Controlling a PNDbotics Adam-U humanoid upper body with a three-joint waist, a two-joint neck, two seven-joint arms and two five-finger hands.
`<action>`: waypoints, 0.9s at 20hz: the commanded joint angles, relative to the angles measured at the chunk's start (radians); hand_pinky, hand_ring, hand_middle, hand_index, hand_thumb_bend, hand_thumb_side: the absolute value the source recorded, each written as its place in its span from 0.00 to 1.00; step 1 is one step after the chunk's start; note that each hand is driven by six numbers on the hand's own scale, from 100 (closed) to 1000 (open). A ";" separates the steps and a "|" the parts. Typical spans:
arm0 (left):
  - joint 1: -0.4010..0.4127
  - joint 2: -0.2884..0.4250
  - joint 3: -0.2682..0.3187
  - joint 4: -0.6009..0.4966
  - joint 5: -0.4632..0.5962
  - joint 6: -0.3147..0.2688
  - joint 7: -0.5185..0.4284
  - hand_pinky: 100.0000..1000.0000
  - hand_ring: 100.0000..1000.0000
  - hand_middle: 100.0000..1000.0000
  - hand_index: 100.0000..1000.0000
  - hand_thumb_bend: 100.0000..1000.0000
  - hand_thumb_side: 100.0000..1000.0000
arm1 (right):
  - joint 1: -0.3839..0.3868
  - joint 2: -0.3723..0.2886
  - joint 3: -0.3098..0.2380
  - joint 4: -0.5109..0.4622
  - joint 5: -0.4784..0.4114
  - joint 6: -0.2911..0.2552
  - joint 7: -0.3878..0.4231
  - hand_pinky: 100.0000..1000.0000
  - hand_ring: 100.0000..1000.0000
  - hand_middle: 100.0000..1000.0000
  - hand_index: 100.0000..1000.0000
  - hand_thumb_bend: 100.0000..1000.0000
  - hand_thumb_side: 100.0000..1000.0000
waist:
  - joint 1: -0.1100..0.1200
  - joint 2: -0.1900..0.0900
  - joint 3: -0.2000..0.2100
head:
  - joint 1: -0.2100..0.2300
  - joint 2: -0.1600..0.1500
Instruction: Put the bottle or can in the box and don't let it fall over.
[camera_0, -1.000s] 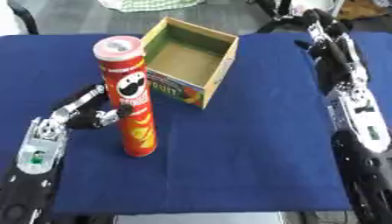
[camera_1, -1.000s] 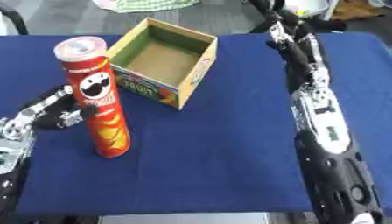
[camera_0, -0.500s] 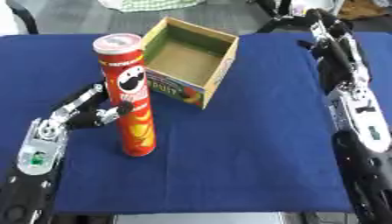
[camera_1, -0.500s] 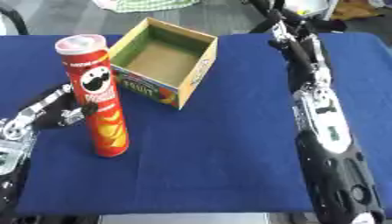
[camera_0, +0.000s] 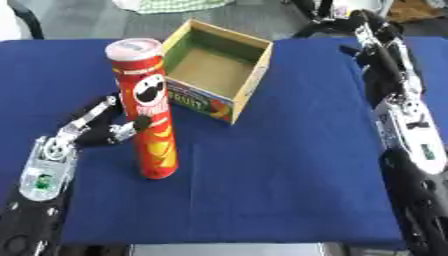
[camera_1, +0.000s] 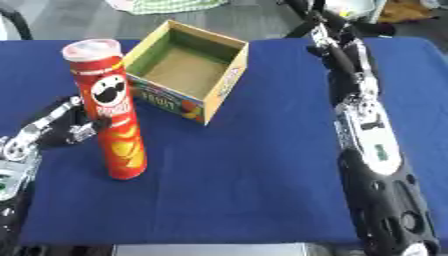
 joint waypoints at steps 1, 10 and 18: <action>-0.011 0.005 0.007 -0.027 0.014 0.022 0.026 1.00 0.76 0.51 0.40 0.00 0.49 | -0.013 -0.013 -0.008 -0.011 -0.007 -0.001 -0.004 0.78 1.00 1.00 0.80 0.32 0.32 | 0.000 -0.014 0.001 | -0.003 0.002; -0.006 0.003 0.018 -0.060 0.066 0.069 0.121 1.00 0.71 0.45 0.34 0.00 0.57 | -0.011 -0.013 -0.009 -0.011 -0.008 -0.001 -0.007 0.78 1.00 1.00 0.80 0.32 0.32 | 0.002 -0.014 0.001 | -0.006 0.001; -0.005 0.007 0.031 -0.138 0.159 0.149 0.145 1.00 0.70 0.43 0.33 0.00 0.62 | -0.008 -0.012 -0.010 -0.011 -0.006 0.000 -0.009 0.78 1.00 1.00 0.80 0.32 0.32 | 0.002 -0.017 0.003 | -0.009 0.002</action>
